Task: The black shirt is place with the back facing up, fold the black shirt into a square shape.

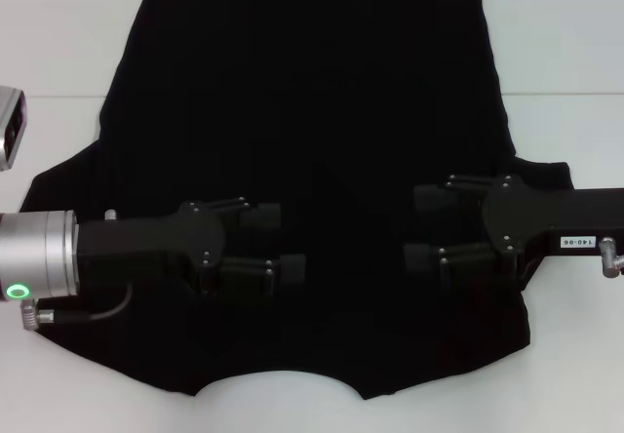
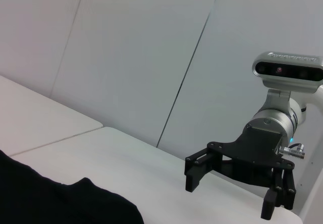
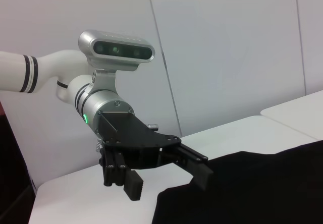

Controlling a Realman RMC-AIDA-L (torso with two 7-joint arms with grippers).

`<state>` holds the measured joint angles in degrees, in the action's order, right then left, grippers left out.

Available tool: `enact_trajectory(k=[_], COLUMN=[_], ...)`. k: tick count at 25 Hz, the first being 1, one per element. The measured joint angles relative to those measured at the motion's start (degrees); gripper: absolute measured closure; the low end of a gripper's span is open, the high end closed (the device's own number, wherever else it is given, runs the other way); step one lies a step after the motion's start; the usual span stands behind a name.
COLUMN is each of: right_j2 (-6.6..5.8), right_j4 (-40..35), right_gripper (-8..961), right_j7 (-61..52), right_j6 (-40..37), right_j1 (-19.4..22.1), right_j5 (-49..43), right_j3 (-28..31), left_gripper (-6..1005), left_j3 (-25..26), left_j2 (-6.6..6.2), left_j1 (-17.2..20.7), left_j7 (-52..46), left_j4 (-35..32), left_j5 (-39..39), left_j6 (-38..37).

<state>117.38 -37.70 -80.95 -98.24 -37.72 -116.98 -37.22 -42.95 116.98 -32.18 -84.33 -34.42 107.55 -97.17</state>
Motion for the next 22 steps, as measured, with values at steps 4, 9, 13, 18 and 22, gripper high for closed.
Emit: enact_trajectory(k=[4,9,13,18,22], right_j2=[-0.01,0.06,0.20,0.38,0.86], right_j4=[-0.12,-0.30,-0.13,-0.12,-0.07], right_gripper=[38,38,38,38,38], right_j7=[-0.01,-0.12,-0.34,-0.68,-1.48], right_j6=[0.06,0.08,0.26,0.87,1.77], right_j1=[0.00,-0.04,-0.08,-0.44,-0.70], right_j5=[0.00,0.00,0.00,0.00,0.44], right_j3=[-0.28,-0.06,0.10,0.24,0.30], left_gripper=[50,50,49,49,49], left_j3=[0.00,0.04,0.93,3.51,5.40], left_j2=[0.00,0.00,0.08,-0.42,-2.35], left_j1=[-0.12,-0.15,-0.21,0.11,1.87], left_j7=[-0.02,-0.17,-1.61,-6.58,-11.93], left_j4=[-0.08,-0.03,0.15,-0.23,-0.33], left_j5=[0.00,0.02,0.03,0.30,0.80], left_j6=[-0.02,-0.16,-0.25,4.82,12.47])
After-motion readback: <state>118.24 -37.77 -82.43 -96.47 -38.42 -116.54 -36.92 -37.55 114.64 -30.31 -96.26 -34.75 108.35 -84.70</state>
